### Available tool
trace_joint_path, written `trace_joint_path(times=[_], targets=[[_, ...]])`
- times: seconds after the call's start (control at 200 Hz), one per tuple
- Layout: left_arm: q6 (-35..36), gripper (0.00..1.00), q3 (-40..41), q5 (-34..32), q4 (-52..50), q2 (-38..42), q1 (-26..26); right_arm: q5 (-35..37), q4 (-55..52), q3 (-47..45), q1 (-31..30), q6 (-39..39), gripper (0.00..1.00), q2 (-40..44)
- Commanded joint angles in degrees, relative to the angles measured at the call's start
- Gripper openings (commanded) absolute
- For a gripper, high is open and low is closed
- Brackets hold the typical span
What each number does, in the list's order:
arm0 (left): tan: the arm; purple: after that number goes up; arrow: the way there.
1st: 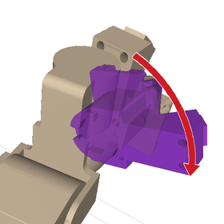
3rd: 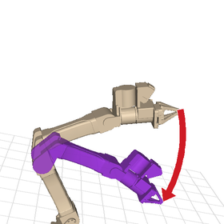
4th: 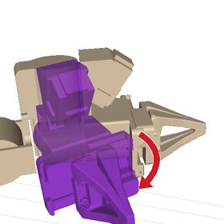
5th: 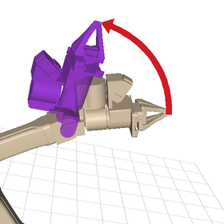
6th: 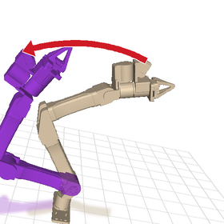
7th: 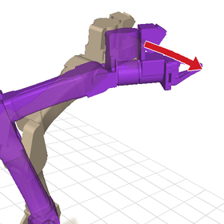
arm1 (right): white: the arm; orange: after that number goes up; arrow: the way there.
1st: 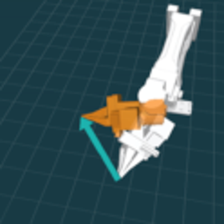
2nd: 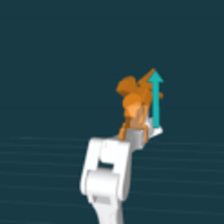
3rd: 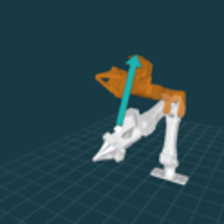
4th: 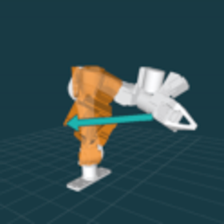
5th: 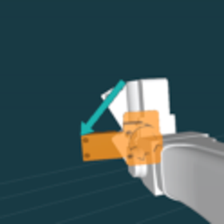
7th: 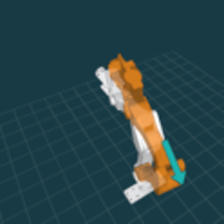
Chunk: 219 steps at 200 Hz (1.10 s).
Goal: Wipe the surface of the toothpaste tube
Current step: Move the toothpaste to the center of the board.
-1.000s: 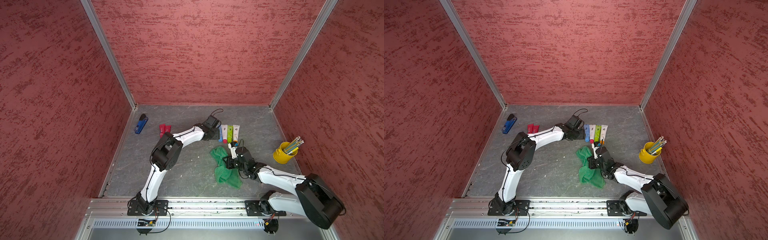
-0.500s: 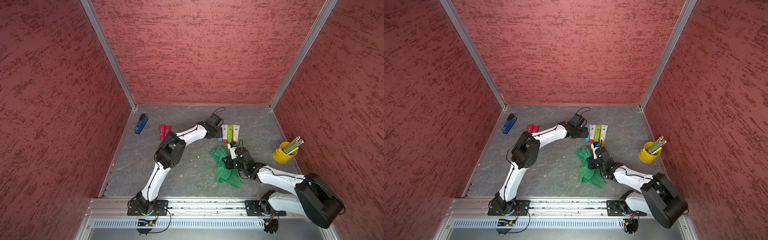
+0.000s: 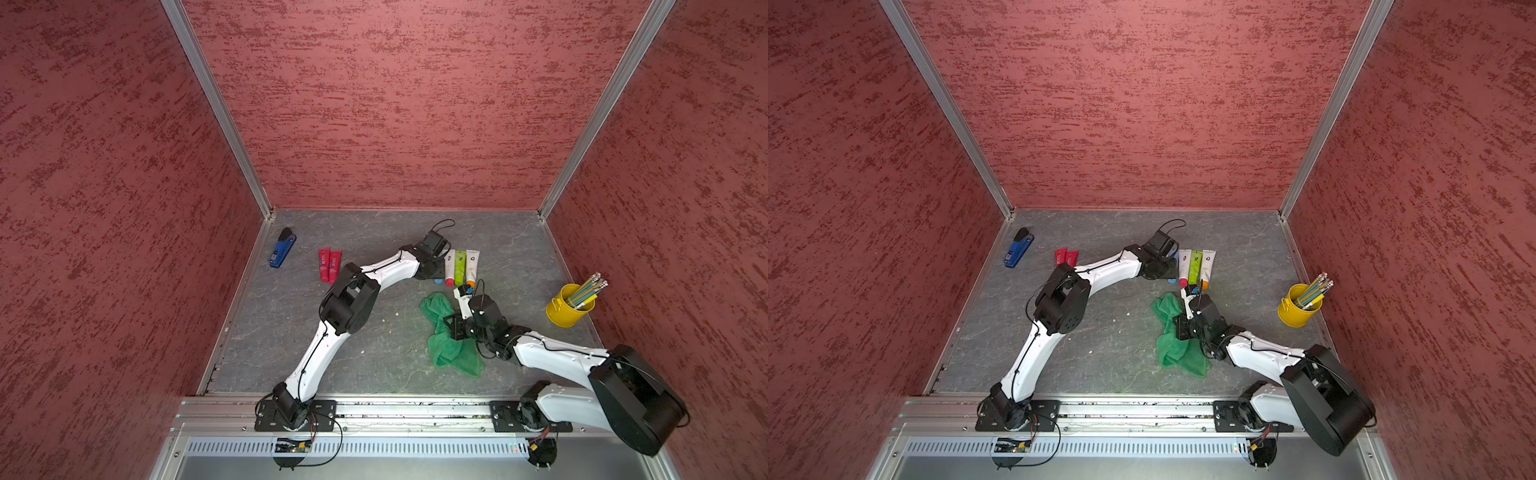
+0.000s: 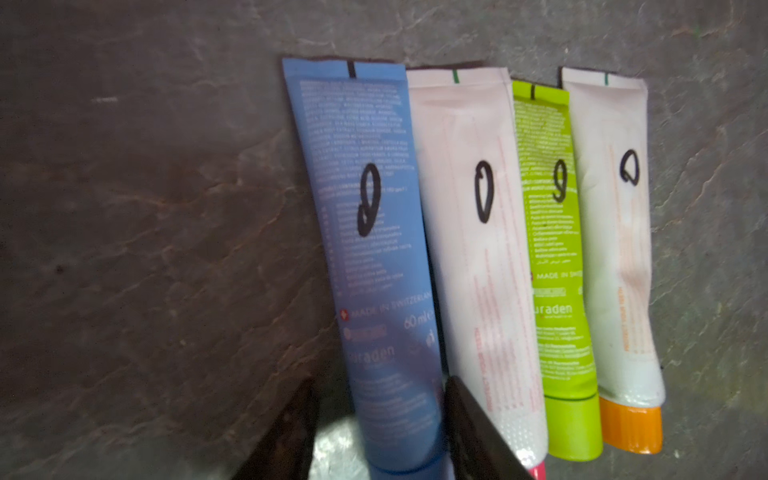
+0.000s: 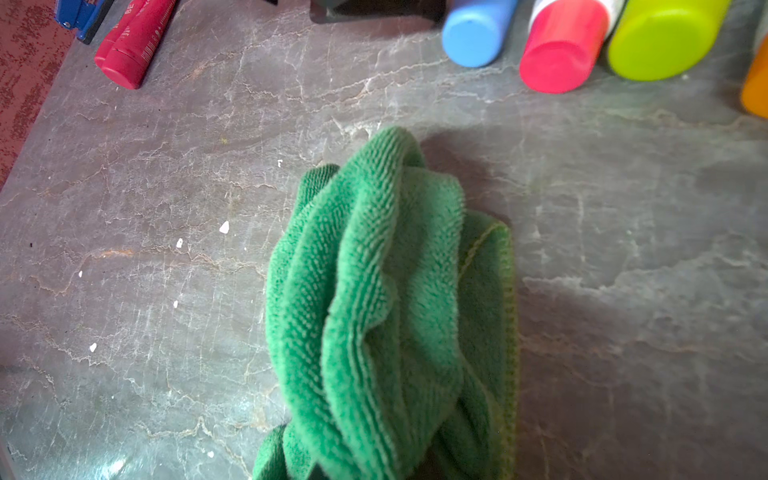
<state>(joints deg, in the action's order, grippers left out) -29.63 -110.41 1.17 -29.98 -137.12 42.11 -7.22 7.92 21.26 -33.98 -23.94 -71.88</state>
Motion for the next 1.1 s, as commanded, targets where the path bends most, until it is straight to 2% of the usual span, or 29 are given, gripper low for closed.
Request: trace_joint_path(times=[0.0,0.266,0.421,0.591,0.802,0.932,1.092], targets=[[1.15,0.41,3.13,-1.18,-3.96,1.36,-0.59,1.03,0.59,0.1,-0.48,0.74,0.0,1.02],[4.38,0.28,12.0,-2.04,-6.69,10.47,-1.07,1.51,0.47,-0.16,-0.48,0.66,0.0,1.98],[7.32,0.24,24.19,-3.54,-7.76,21.2,-1.07,2.07,0.1,-0.41,-0.48,0.49,0.0,2.9],[8.6,0.23,40.36,-2.27,-5.1,34.74,-0.07,3.86,-0.2,-1.3,-0.48,0.02,0.0,6.05],[10.2,0.22,52.94,-1.16,-2.43,46.5,5.94,6.36,-1.35,-1.57,-0.38,-0.42,0.0,8.23],[9.79,0.22,57.61,0.97,-0.49,51.1,8.4,7.0,-2.09,-0.75,-0.28,-0.29,0.0,8.84],[10.67,0.25,63.0,5.63,4.2,53.23,10.2,2.98,-0.98,2.64,-0.33,-1.95,0.0,10.88]])
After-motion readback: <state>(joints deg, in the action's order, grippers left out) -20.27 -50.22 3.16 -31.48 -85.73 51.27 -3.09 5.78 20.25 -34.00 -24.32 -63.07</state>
